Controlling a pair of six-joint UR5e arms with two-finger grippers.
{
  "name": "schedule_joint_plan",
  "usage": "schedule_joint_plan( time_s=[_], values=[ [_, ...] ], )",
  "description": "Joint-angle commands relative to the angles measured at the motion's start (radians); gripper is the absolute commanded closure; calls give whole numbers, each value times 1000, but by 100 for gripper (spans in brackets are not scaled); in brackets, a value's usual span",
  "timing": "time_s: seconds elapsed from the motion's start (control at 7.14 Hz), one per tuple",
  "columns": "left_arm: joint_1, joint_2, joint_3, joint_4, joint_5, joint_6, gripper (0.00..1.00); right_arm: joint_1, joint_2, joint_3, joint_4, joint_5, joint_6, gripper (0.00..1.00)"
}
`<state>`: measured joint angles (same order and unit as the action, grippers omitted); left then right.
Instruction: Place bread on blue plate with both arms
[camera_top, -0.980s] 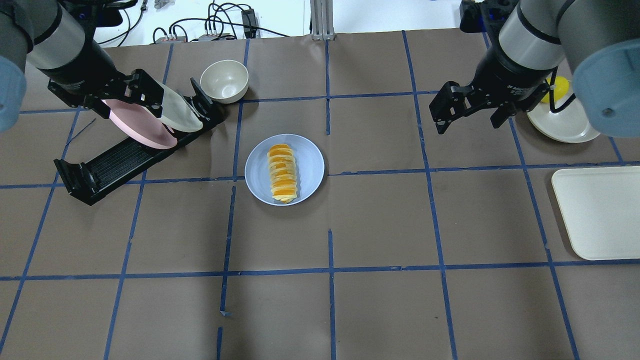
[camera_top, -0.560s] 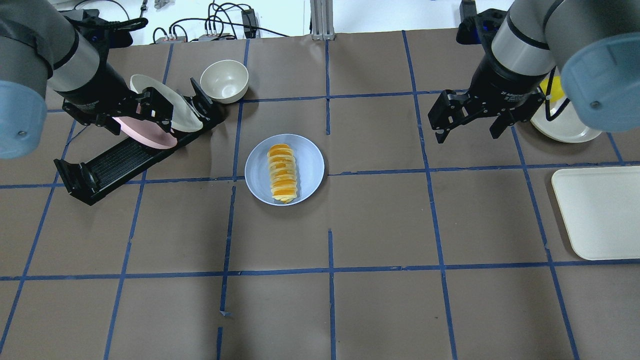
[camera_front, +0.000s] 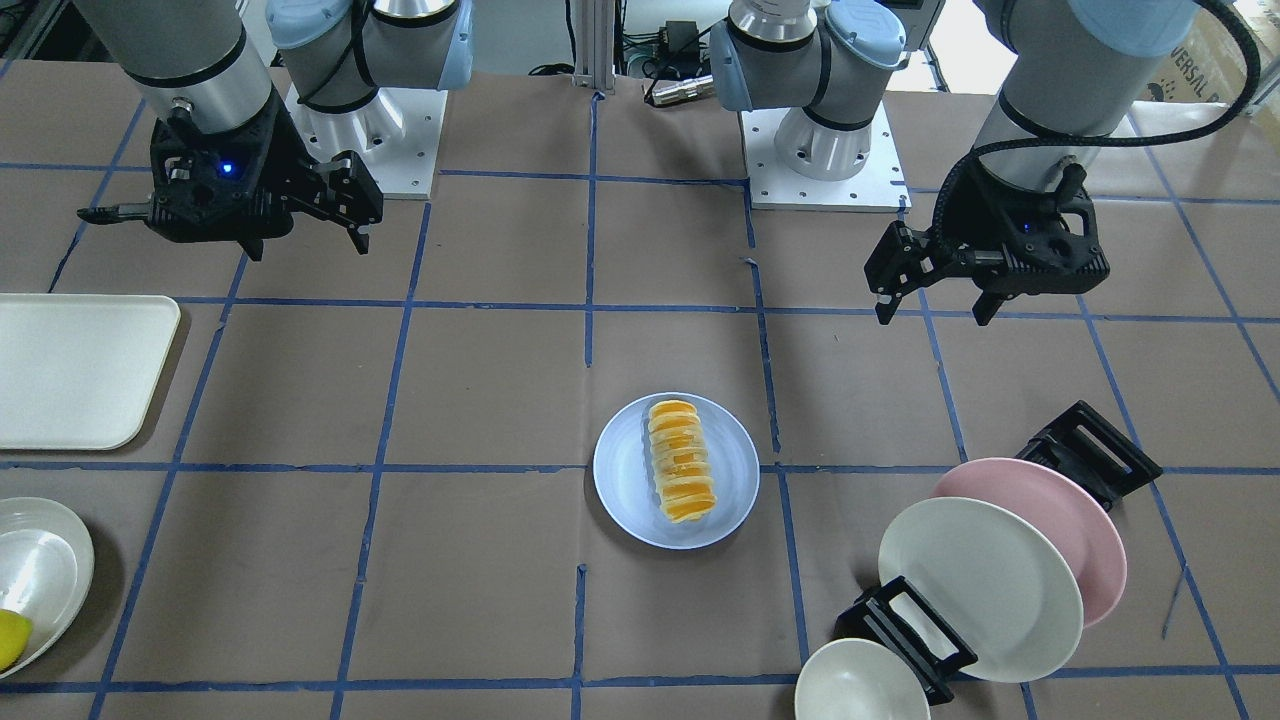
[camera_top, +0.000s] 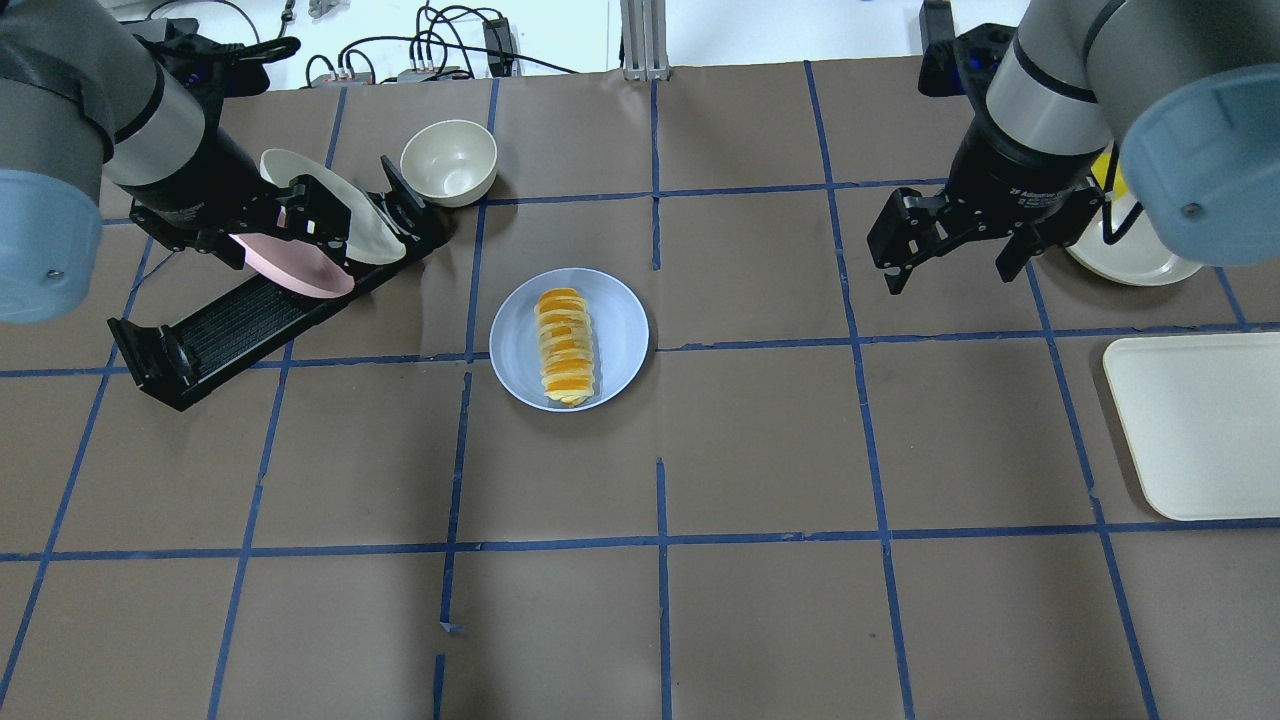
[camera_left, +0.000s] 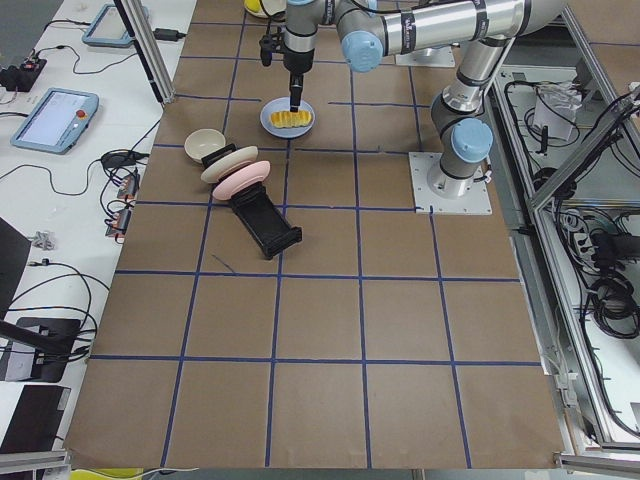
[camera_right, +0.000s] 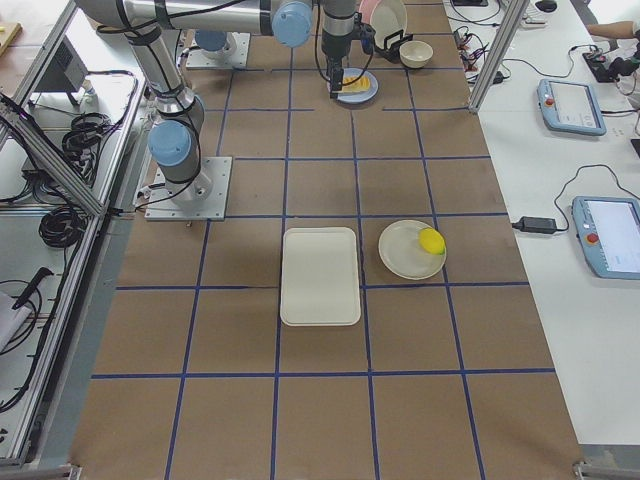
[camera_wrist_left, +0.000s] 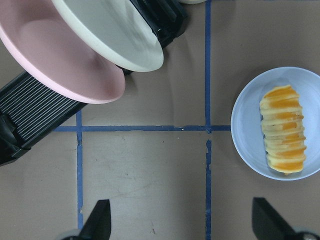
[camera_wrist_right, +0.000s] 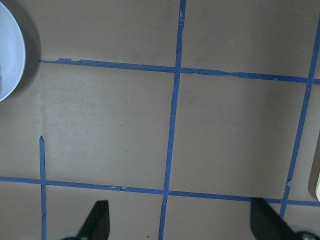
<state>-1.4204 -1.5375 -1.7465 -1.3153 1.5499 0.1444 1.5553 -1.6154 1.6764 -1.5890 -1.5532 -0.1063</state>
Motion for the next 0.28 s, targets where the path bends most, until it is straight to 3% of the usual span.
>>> schedule_joint_plan(
  time_s=[0.0, 0.14],
  values=[
    [0, 4, -4, -4, 1, -26, 0, 2, -1, 0, -5, 1, -1, 0],
    [0, 2, -2, -13, -4, -34, 0, 0, -1, 2, -6, 1, -1, 0]
  ],
)
